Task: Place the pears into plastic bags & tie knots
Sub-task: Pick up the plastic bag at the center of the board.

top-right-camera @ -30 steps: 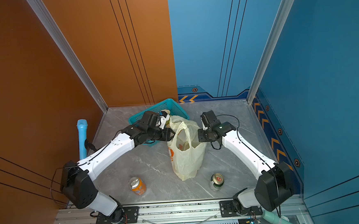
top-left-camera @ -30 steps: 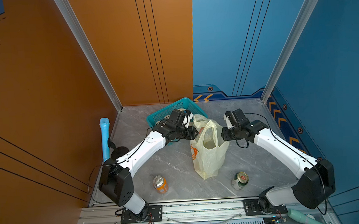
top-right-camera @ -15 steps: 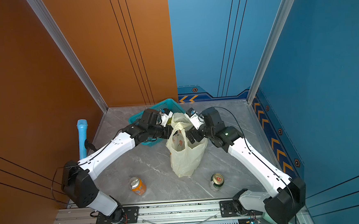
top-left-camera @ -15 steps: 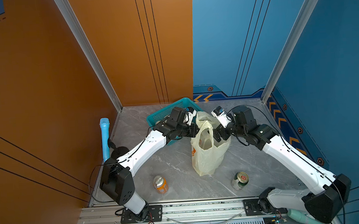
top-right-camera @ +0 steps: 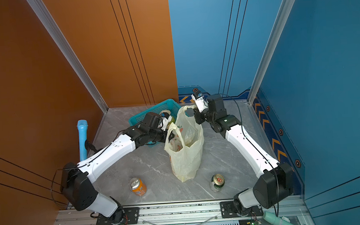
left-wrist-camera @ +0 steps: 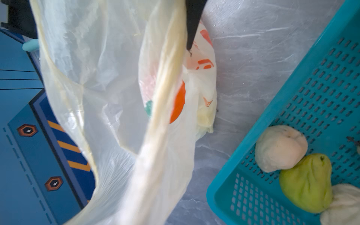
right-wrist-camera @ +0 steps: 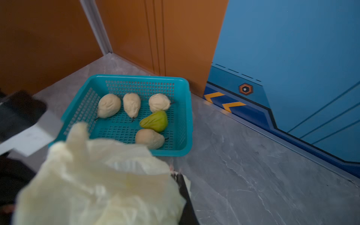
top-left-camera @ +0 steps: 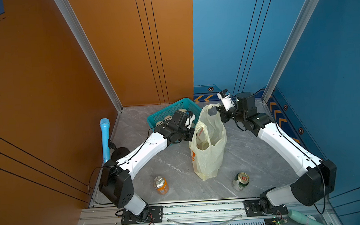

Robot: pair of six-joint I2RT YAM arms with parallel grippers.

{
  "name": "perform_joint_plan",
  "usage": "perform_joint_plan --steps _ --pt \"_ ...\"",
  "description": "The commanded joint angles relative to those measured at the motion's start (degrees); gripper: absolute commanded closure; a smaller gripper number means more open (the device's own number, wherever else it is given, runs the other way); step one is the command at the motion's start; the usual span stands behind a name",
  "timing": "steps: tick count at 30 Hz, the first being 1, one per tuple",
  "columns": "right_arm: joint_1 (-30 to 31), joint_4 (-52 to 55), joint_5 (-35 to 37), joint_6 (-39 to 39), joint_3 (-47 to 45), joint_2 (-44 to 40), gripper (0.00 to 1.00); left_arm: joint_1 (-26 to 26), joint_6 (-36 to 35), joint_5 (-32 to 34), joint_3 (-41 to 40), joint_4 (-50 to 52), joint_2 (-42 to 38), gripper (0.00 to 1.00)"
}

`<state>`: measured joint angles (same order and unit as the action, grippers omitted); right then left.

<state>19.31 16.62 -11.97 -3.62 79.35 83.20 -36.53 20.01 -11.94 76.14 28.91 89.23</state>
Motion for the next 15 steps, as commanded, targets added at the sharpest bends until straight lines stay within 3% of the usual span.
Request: perform_joint_plan --steps 1,4,7,10,13,15 --pt "-5.44 0.50 1.41 19.90 6.29 4.86 1.00 -1.84 -2.06 5.28 -2.72 4.62 -2.59 1.00" --pt "-10.43 10.32 -0.24 30.18 14.38 11.19 1.00 -2.74 -1.74 7.15 -4.60 5.55 -3.90 1.00" --pt "-10.86 17.49 0.78 32.52 19.98 14.57 1.00 -3.14 -1.31 7.88 -5.86 5.60 -4.81 1.00" --pt "-10.04 20.77 -3.88 32.38 22.01 14.89 0.97 -3.37 -1.12 7.55 -5.11 5.57 -4.96 1.00" --pt "-8.67 27.30 -4.29 30.65 21.99 12.89 0.61 -3.45 -0.27 7.27 -3.57 5.54 -4.79 1.00" --pt "-7.22 30.90 -2.31 29.45 20.12 10.28 0.45 -3.47 0.28 7.34 -2.79 5.47 -4.61 1.00"
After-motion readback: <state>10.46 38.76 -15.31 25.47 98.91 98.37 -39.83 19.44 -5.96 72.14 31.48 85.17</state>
